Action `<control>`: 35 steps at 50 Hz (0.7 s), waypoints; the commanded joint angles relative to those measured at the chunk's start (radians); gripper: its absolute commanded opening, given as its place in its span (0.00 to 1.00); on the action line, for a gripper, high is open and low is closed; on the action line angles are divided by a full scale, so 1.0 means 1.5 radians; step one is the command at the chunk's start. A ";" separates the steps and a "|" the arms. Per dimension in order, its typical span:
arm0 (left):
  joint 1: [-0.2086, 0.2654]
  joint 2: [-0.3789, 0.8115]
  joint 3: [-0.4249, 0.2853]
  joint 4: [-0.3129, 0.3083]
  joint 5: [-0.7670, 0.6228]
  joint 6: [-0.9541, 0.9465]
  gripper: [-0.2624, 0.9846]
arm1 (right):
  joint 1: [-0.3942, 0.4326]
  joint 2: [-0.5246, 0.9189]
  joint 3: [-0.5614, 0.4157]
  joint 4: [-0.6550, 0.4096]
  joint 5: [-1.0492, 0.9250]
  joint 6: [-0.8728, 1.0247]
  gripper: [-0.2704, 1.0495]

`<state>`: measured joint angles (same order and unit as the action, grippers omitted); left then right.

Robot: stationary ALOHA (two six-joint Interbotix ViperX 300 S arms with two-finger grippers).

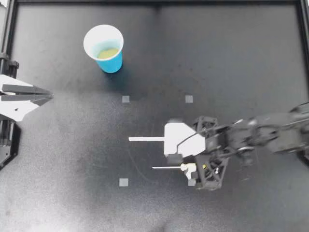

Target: Pick up the screwdriver with the right arm, hand it over to the left arm then place it into the cup.

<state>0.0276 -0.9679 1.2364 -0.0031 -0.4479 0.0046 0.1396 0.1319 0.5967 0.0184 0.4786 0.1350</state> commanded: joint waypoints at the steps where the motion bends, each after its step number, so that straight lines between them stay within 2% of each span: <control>1: 0.000 0.004 -0.007 0.000 -0.003 0.001 0.32 | 0.006 0.008 -0.020 0.001 0.000 -0.001 0.71; 17: 0.000 0.004 -0.004 0.000 -0.003 0.000 0.32 | 0.006 0.033 -0.022 0.001 -0.021 -0.001 0.61; 35: 0.000 -0.001 -0.005 0.000 -0.003 0.002 0.32 | 0.022 0.053 -0.024 0.000 -0.027 0.000 0.59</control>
<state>0.0276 -0.9725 1.2425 -0.0031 -0.4479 0.0061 0.1595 0.2209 0.5798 0.0169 0.4403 0.1335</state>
